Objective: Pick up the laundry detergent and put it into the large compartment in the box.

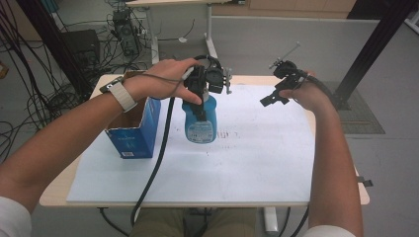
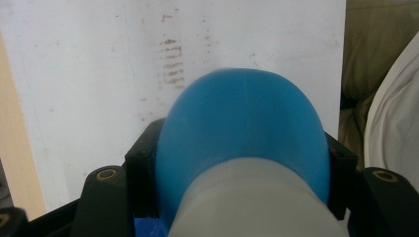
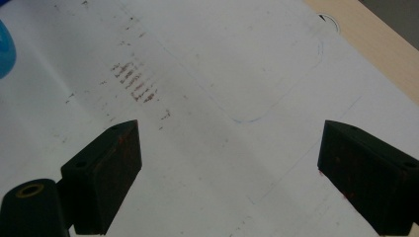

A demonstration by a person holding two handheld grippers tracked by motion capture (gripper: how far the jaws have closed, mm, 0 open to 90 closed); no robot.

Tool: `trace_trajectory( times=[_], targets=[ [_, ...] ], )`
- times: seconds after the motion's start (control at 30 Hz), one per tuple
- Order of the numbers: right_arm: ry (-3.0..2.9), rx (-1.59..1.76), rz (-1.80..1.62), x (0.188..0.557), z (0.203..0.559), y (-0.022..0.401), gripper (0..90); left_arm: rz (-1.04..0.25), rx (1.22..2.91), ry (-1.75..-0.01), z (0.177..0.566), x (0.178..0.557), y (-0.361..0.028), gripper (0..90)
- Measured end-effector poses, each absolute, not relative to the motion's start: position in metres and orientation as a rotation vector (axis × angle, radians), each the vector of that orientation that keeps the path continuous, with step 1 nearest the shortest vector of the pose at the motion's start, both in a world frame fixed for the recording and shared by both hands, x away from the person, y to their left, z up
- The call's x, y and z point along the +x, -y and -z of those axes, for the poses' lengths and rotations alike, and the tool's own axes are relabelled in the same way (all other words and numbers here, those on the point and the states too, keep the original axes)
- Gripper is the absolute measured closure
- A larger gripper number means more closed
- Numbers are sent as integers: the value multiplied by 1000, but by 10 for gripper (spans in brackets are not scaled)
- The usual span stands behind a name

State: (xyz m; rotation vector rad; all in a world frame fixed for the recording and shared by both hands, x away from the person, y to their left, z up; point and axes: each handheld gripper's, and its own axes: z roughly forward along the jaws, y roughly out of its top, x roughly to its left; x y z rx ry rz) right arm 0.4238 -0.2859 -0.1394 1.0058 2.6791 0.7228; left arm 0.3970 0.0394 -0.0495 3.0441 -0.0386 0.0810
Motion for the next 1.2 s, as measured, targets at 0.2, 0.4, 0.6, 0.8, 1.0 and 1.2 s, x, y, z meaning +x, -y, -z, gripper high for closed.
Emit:
trace_trajectory(
  times=[0.2, 0.4, 0.6, 0.8, 1.0, 1.2],
  targets=[
    [-2683, 994, -727, 424, 140, 285, 96, -68, 3041, -119, 37, 399, -45, 374],
    [-2692, 990, -722, 426, 141, 283, 96, -102, 3016, -297, 20, 394, -55, 375],
    [-2702, 975, -730, 427, 141, 282, 112, -124, 3017, -411, 9, 391, -58, 375],
    [-2704, 976, -726, 429, 141, 281, 110, -110, 2981, -544, -6, 393, -68, 374],
    [-2707, 960, -727, 429, 141, 276, 106, -105, 2962, -677, -21, 397, -77, 375],
    [-2707, 946, -739, 428, 140, 274, 106, -135, 2951, -786, -30, 396, -77, 375]
  ],
)
